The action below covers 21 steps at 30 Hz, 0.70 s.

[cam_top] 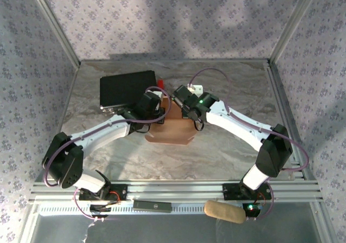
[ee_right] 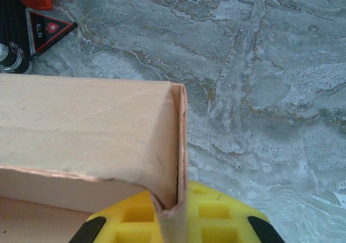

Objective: Fold the paper box

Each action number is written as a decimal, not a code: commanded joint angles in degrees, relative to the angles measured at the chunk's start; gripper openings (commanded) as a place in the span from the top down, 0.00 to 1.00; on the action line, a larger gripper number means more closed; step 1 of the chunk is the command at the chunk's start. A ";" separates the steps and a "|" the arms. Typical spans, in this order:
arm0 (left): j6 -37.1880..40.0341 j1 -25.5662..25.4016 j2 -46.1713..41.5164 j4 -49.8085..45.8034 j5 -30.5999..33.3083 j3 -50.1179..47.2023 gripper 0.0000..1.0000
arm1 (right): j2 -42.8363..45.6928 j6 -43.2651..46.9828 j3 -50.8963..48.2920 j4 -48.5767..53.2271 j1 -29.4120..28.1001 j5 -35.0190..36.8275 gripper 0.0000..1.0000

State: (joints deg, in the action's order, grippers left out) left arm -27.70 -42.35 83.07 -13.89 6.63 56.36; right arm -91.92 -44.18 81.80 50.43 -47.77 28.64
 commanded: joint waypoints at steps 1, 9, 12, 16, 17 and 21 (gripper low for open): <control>0.77 -2.25 1.39 -4.46 6.77 2.09 1.00 | 0.73 -1.39 1.43 -0.43 -0.07 1.43 1.00; -0.89 -6.64 1.61 -4.67 15.97 2.99 1.00 | 0.33 -1.98 0.31 -0.95 -0.47 1.81 1.00; -0.95 -6.53 -1.13 -3.05 14.25 1.69 0.71 | 0.91 -1.88 -0.55 -1.27 -0.22 1.79 1.00; -0.30 -5.53 -5.76 -2.03 9.56 1.33 0.47 | 1.38 -1.54 -1.25 -1.67 0.12 1.59 1.00; 0.09 -4.97 -6.68 -1.85 7.77 1.56 0.44 | 1.39 -1.45 -1.32 -1.80 0.13 1.43 1.00; 1.20 -2.72 -8.01 -3.55 2.48 3.63 0.39 | 1.16 -1.51 -1.40 -2.18 0.22 1.11 1.00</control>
State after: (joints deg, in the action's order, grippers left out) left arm -27.94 -46.39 76.36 -16.56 13.74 57.71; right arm -91.90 -44.62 80.93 48.66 -47.70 28.73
